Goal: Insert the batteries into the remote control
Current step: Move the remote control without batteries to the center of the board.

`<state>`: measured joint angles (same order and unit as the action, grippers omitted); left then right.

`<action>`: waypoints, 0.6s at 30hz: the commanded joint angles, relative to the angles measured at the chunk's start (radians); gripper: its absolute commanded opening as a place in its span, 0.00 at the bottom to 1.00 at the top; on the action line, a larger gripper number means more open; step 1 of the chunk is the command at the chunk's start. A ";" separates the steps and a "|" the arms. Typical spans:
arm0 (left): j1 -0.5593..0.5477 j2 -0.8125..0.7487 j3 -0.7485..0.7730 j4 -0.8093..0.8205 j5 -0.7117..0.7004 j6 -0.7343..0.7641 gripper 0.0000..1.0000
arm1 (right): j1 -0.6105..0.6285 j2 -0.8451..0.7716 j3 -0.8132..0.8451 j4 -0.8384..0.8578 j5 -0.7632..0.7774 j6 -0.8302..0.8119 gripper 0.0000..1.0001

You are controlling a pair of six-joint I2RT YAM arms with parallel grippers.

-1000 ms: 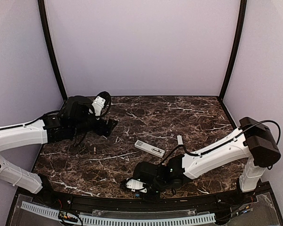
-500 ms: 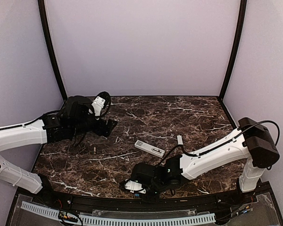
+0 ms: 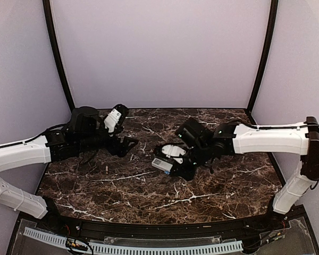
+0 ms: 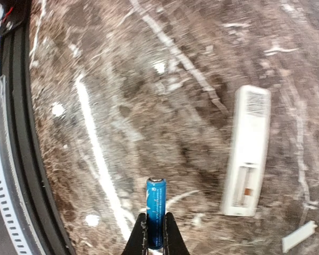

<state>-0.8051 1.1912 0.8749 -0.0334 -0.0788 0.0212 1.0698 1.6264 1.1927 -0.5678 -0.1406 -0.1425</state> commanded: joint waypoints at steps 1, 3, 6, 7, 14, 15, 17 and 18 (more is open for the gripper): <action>0.000 0.055 -0.030 0.030 0.344 0.123 0.86 | -0.169 -0.044 0.077 -0.100 -0.058 -0.122 0.00; 0.001 0.129 -0.012 0.024 0.396 0.194 0.87 | -0.249 -0.033 0.105 -0.112 -0.081 -0.139 0.00; 0.003 0.337 0.135 -0.146 0.520 0.371 0.87 | -0.356 0.002 0.141 -0.116 -0.124 -0.143 0.00; 0.005 0.383 0.215 -0.185 0.524 0.411 0.86 | -0.385 0.014 0.149 -0.113 -0.140 -0.140 0.00; 0.081 0.667 0.380 -0.168 0.574 0.705 0.88 | -0.495 0.025 0.133 -0.049 -0.194 -0.135 0.00; 0.084 0.723 0.449 -0.244 0.580 0.727 0.89 | -0.504 0.031 0.132 -0.046 -0.200 -0.135 0.00; 0.085 0.815 0.574 -0.382 0.571 0.776 0.91 | -0.518 0.041 0.126 -0.041 -0.205 -0.136 0.00; 0.086 0.840 0.607 -0.415 0.569 0.791 0.95 | -0.523 0.044 0.122 -0.037 -0.206 -0.135 0.00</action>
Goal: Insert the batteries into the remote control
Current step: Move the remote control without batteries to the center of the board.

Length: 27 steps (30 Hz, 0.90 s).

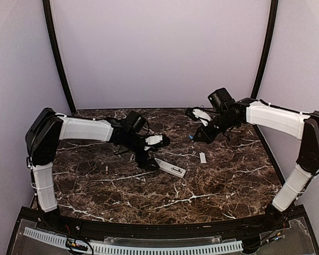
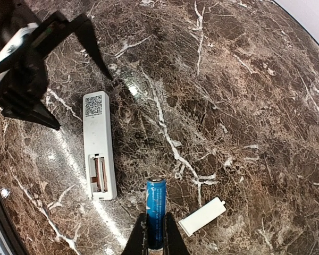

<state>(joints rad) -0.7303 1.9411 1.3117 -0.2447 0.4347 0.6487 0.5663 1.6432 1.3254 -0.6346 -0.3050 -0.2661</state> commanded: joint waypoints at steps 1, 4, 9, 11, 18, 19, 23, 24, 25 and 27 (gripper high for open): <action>0.011 0.121 0.209 -0.238 0.056 0.170 0.96 | -0.024 0.030 -0.017 0.034 -0.044 -0.012 0.00; 0.011 0.132 0.185 -0.204 0.039 0.202 0.97 | -0.035 0.027 -0.037 0.057 -0.060 -0.008 0.00; 0.009 0.155 0.166 -0.170 -0.034 0.251 0.95 | -0.040 0.030 -0.045 0.084 -0.095 0.003 0.00; 0.005 0.156 0.165 -0.180 -0.019 0.249 0.92 | -0.040 0.036 -0.042 0.084 -0.093 0.004 0.00; -0.055 0.157 0.075 -0.043 -0.167 0.233 0.76 | -0.041 0.044 -0.041 0.097 -0.092 0.000 0.00; -0.057 0.157 0.072 -0.044 -0.171 0.225 0.71 | -0.040 0.047 -0.036 0.092 -0.087 -0.002 0.00; -0.061 0.155 0.097 -0.102 -0.217 0.175 0.50 | -0.041 0.044 -0.030 0.082 -0.084 -0.003 0.00; -0.061 0.153 0.104 -0.143 -0.221 0.153 0.47 | -0.040 0.040 -0.032 0.081 -0.083 -0.001 0.00; -0.062 0.145 0.111 -0.162 -0.223 0.143 0.41 | -0.040 0.035 -0.034 0.082 -0.084 0.001 0.00; -0.066 0.118 0.093 -0.207 -0.222 0.123 0.38 | -0.039 0.028 -0.038 0.080 -0.088 0.007 0.00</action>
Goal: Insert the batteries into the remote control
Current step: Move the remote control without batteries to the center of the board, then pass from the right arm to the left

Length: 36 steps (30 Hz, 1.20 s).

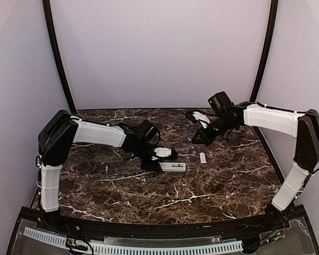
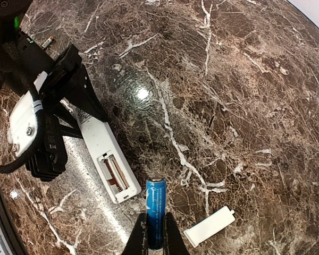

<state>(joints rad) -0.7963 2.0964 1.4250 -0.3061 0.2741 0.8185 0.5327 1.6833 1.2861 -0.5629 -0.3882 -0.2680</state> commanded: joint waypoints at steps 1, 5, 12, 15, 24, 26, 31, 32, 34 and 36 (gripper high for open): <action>-0.002 -0.048 -0.032 -0.162 -0.065 -0.053 0.36 | -0.005 -0.013 0.000 0.003 -0.001 0.010 0.00; -0.031 -0.121 -0.122 -0.190 -0.110 -0.068 0.26 | -0.004 -0.007 0.006 -0.020 0.009 0.011 0.00; -0.052 -0.190 -0.231 -0.224 -0.111 -0.095 0.42 | 0.044 0.009 0.020 -0.036 -0.040 -0.005 0.00; -0.052 -0.209 -0.237 -0.180 -0.106 -0.130 0.64 | 0.062 0.012 0.028 -0.046 -0.087 -0.016 0.00; -0.037 -0.542 -0.472 0.445 0.033 -0.151 0.73 | 0.106 0.019 0.145 -0.149 -0.272 -0.050 0.00; -0.046 -0.617 -0.575 0.680 0.021 -0.034 0.68 | 0.120 0.034 0.177 -0.180 -0.267 -0.041 0.00; -0.083 -0.623 -0.652 0.920 -0.031 0.357 0.59 | 0.159 0.078 0.265 -0.252 -0.236 0.039 0.00; -0.088 -0.623 -0.653 0.931 -0.050 0.378 0.59 | 0.170 0.085 0.281 -0.258 -0.234 0.056 0.00; -0.098 -0.627 -0.650 0.953 -0.067 0.411 0.59 | 0.187 0.091 0.295 -0.264 -0.233 0.083 0.00; -0.101 -0.632 -0.649 0.918 -0.074 0.452 0.62 | 0.200 0.097 0.305 -0.264 -0.242 0.107 0.00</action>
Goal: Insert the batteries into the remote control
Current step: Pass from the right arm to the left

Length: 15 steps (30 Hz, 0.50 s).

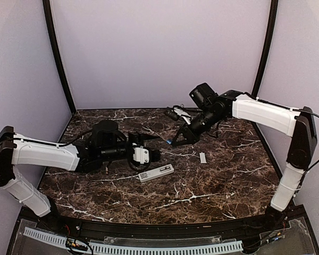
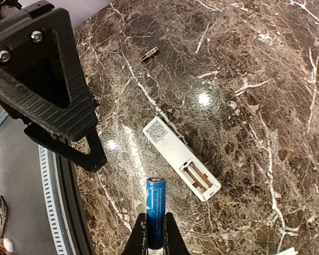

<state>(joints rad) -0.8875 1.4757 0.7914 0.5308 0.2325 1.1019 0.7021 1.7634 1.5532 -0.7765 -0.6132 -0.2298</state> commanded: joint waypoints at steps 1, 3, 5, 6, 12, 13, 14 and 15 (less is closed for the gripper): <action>-0.011 -0.012 -0.020 0.074 -0.034 0.188 0.64 | 0.039 0.019 0.041 -0.049 -0.022 0.081 0.00; -0.011 -0.013 -0.029 0.066 -0.037 0.205 0.65 | 0.055 0.034 0.053 -0.050 -0.030 0.098 0.00; -0.011 -0.013 -0.032 0.060 -0.031 0.206 0.65 | 0.066 0.056 0.071 -0.058 -0.027 0.114 0.00; -0.012 -0.009 -0.033 0.063 -0.030 0.206 0.65 | 0.071 0.067 0.085 -0.071 -0.021 0.125 0.00; -0.013 0.020 -0.028 0.093 -0.078 0.230 0.60 | 0.089 0.088 0.145 -0.090 -0.038 0.168 0.00; -0.012 0.022 -0.028 0.093 -0.087 0.234 0.59 | 0.091 0.090 0.146 -0.091 -0.036 0.170 0.00; -0.013 0.023 -0.025 0.090 -0.088 0.238 0.54 | 0.094 0.093 0.146 -0.091 -0.034 0.173 0.00; -0.013 0.025 -0.023 0.079 -0.091 0.242 0.48 | 0.096 0.096 0.148 -0.092 -0.035 0.175 0.00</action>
<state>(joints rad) -0.8978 1.4960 0.7742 0.6041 0.1688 1.3075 0.7807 1.8481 1.6669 -0.8505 -0.6327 -0.0868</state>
